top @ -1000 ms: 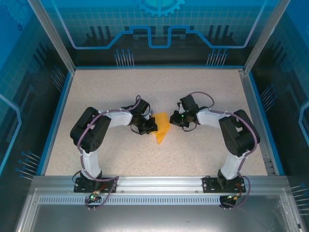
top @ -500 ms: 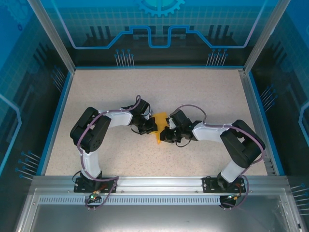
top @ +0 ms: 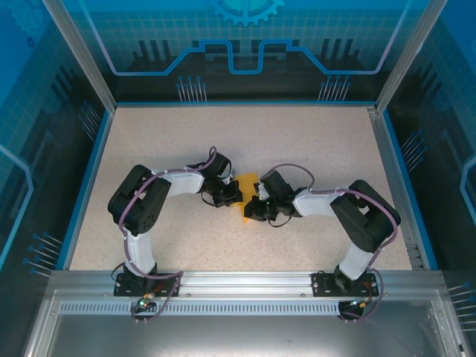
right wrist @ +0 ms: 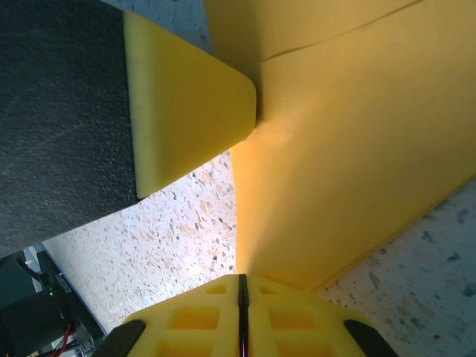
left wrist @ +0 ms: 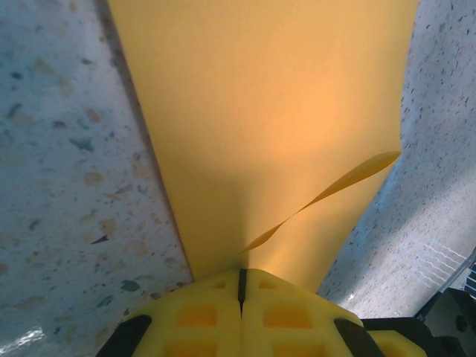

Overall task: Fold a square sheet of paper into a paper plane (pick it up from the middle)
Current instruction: Third fold the triangle at the center of the table.

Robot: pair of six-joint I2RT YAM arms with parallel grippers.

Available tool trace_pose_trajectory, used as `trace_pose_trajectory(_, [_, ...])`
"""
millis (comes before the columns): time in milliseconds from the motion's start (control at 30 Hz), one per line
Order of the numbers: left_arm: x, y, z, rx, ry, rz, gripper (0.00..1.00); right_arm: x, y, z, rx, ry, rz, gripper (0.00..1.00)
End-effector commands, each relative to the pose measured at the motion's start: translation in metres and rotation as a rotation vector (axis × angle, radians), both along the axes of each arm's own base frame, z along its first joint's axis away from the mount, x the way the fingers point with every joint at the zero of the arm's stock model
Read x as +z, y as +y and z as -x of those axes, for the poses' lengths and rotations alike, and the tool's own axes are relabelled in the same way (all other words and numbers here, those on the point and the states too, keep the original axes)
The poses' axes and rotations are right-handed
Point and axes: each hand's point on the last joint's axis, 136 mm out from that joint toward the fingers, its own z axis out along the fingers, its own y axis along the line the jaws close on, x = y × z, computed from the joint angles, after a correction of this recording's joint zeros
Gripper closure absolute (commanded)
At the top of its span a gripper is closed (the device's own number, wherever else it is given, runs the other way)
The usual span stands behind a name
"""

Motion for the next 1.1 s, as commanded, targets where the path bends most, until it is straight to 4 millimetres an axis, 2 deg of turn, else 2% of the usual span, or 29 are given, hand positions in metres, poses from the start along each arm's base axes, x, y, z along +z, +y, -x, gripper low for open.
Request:
trace_pose_trajectory(0, [-0.051,0.036,0.041,0.024,0.157,-0.209,0.97,-0.008,0.0,0.012,0.033,0.03,0.005,0.91])
trace_pose_trajectory(367, [-0.051,0.038,0.042,0.028,0.158,-0.214,0.97,-0.029,-0.012,0.02,0.039,0.088,0.095,0.91])
trace_pose_trajectory(433, [-0.051,0.038,0.042,0.029,0.158,-0.214,0.97,-0.023,-0.01,0.018,0.043,0.072,0.088,0.91])
trace_pose_trajectory(567, [-0.05,0.038,0.042,0.029,0.157,-0.214,0.97,0.004,0.0,0.015,0.076,-0.011,0.055,0.91])
trace_pose_trajectory(633, [-0.05,0.038,0.042,0.029,0.156,-0.214,0.97,0.009,0.004,0.015,0.092,-0.024,0.043,0.91])
trace_pose_trajectory(933, [-0.05,0.037,0.041,0.028,0.154,-0.214,0.97,-0.022,0.0,0.025,0.097,0.051,0.102,0.91])
trace_pose_trajectory(1067, [-0.05,0.037,0.042,0.028,0.156,-0.215,0.97,-0.019,-0.001,0.025,0.1,0.05,0.113,0.91])
